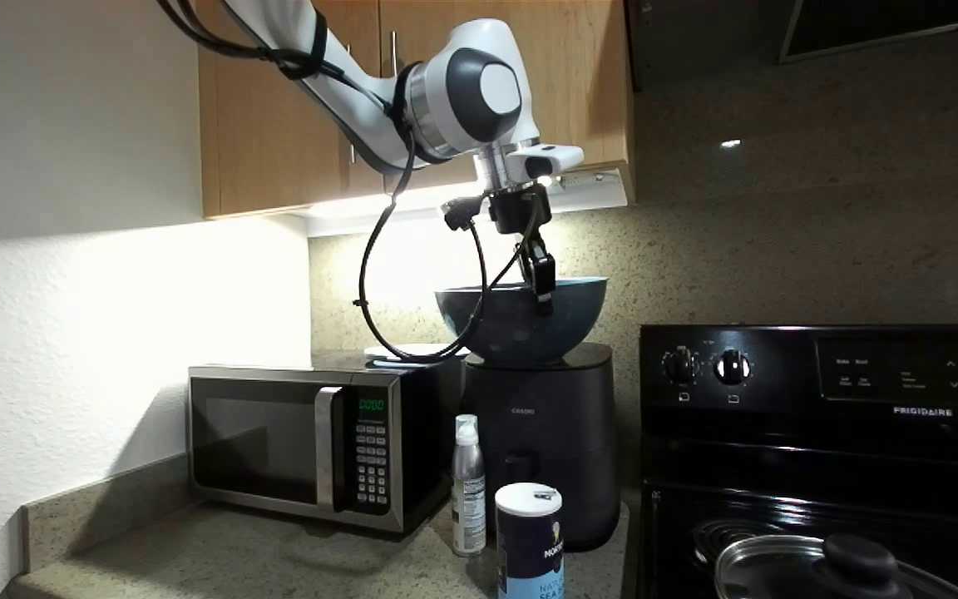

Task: Put the bowl on top of the airfryer

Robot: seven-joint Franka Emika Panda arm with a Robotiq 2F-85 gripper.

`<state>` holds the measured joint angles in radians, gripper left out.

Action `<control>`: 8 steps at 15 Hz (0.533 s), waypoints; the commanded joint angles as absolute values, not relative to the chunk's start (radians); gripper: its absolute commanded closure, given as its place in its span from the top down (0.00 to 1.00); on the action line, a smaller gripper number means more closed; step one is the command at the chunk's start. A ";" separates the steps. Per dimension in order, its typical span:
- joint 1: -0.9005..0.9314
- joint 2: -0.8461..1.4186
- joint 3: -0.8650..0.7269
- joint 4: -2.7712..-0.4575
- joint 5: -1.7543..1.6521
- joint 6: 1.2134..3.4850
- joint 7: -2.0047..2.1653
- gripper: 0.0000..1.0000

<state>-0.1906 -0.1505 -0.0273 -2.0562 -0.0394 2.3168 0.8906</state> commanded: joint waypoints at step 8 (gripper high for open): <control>-0.173 -0.149 -0.045 -2.052 -0.041 2.309 0.891 0.05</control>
<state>-0.1880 -0.1495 -0.0298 -2.0548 -0.0396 2.3125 0.8906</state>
